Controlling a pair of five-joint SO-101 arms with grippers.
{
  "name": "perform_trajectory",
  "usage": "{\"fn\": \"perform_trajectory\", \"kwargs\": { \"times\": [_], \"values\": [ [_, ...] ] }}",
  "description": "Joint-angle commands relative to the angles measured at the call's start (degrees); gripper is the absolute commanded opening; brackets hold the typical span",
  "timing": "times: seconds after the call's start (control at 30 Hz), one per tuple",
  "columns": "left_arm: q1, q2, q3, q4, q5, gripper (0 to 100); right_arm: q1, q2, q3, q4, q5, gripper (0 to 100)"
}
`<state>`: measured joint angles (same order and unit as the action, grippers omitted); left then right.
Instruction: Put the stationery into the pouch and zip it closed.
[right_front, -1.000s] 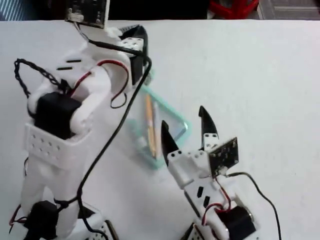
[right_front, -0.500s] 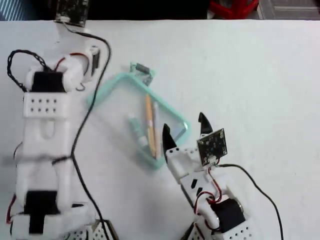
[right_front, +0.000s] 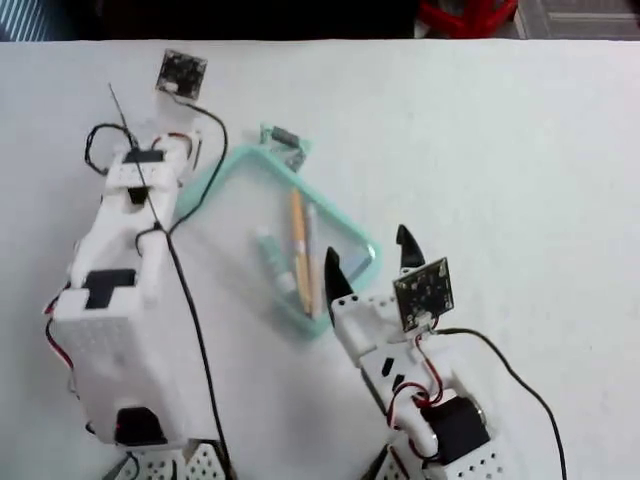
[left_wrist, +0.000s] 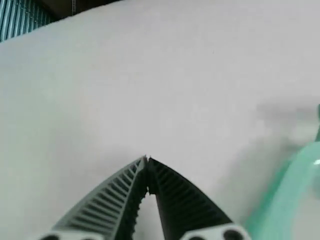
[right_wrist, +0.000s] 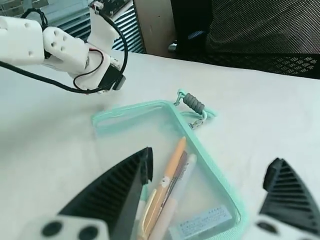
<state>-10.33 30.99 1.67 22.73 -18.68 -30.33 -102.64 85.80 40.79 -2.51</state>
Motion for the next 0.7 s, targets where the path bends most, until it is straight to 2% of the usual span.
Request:
{"fn": "perform_trajectory", "kwargs": {
  "times": [0.0,0.1,0.3,0.5,0.67],
  "values": [
    [-3.47,3.47,-8.26,1.49,-0.79,2,0.48,-0.48,-0.18,-0.92,0.0,35.0],
    [-4.7,8.4,-15.3,10.29,-0.97,2,0.48,-0.48,0.09,-1.19,0.0,35.0],
    [-0.66,11.38,-27.25,36.66,-2.29,2,0.48,-0.48,0.09,-1.27,0.09,35.0],
    [4.79,11.47,-32.7,59.43,-19.96,2,0.48,-0.48,0.09,-1.27,0.09,35.0],
    [7.34,11.03,-35.87,78.95,-24.0,2,0.48,-0.48,0.09,-1.27,1.58,34.9]
  ]
}}
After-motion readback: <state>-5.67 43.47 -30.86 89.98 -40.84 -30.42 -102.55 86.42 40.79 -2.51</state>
